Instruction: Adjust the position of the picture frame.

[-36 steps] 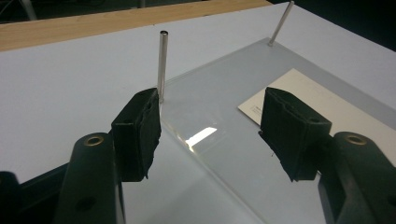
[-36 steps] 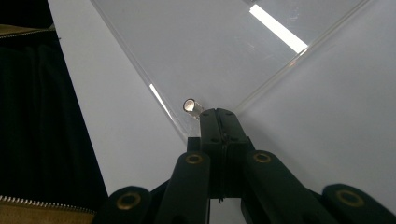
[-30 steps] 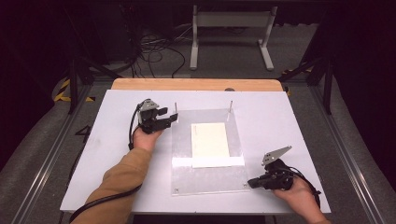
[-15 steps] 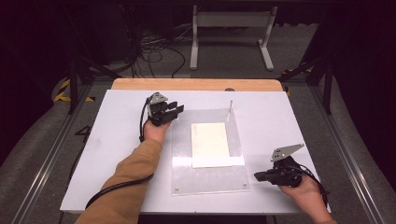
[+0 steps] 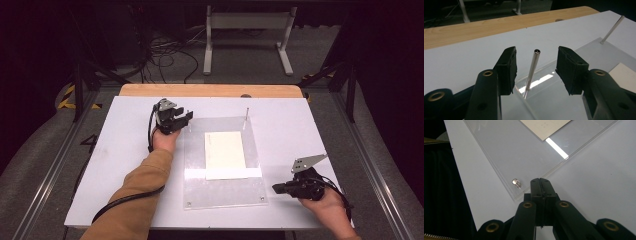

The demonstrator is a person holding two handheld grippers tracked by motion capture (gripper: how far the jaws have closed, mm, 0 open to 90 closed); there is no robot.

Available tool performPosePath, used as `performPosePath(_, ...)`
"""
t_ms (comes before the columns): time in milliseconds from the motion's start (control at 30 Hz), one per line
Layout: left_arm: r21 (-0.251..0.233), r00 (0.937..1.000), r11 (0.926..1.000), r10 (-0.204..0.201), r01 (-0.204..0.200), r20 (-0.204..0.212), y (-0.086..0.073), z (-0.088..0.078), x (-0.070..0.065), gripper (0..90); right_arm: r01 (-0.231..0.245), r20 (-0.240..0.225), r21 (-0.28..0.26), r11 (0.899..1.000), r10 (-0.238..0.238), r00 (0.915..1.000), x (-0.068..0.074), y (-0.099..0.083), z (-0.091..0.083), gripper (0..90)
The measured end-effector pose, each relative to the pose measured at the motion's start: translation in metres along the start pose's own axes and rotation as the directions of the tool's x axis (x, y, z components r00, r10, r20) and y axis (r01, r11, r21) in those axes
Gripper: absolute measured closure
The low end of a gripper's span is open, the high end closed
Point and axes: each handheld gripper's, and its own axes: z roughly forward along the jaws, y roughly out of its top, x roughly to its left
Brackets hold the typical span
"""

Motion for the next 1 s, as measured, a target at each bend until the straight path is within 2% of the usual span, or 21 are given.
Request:
performPosePath(133,0.018,0.9998,0.9997,0.014,-0.014,0.015,0.0,0.007,-0.001,59.6,-0.003,-0.003,-0.009,1.0,0.003,1.0,-0.002,-0.001,-0.001,89.6)
performPosePath(367,0.04,0.9991,0.9987,-0.032,0.031,0.027,0.0,0.013,0.004,79.4,-0.003,-0.012,-0.015,1.0,0.003,0.9999,-0.002,-0.002,-0.002,89.6)
performPosePath(400,0.045,0.9984,0.9978,-0.05,0.049,0.027,0.001,0.013,0.006,80.0,-0.003,-0.012,-0.014,1.0,0.003,0.9999,-0.002,-0.001,-0.002,89.5)
performPosePath(433,0.052,0.9986,0.9977,-0.046,0.045,0.026,0.002,0.013,0.008,80.9,-0.002,-0.01,-0.011,1.0,0.002,0.9999,-0.001,-0.001,-0.002,89.6)
performPosePath(567,0.079,1.0,0.9969,0.007,-0.006,-0.007,0.005,0.013,0.003,83.0,-0.005,-0.001,0.003,1.0,0.005,1.0,-0.001,0.0,0.001,89.6)
performPosePath(800,0.071,1.0,0.9974,-0.006,0.006,-0.002,0.003,0.011,0.002,83.0,-0.038,0.02,0.041,0.998,0.037,0.9991,-0.004,-0.002,0.006,89.6)
performPosePath(1000,0.077,0.9999,0.9969,-0.014,0.014,-0.002,0.003,0.011,0.0,82.9,-0.046,-0.009,0.071,0.996,0.047,0.9989,-0.004,-0.003,0.015,89.6)
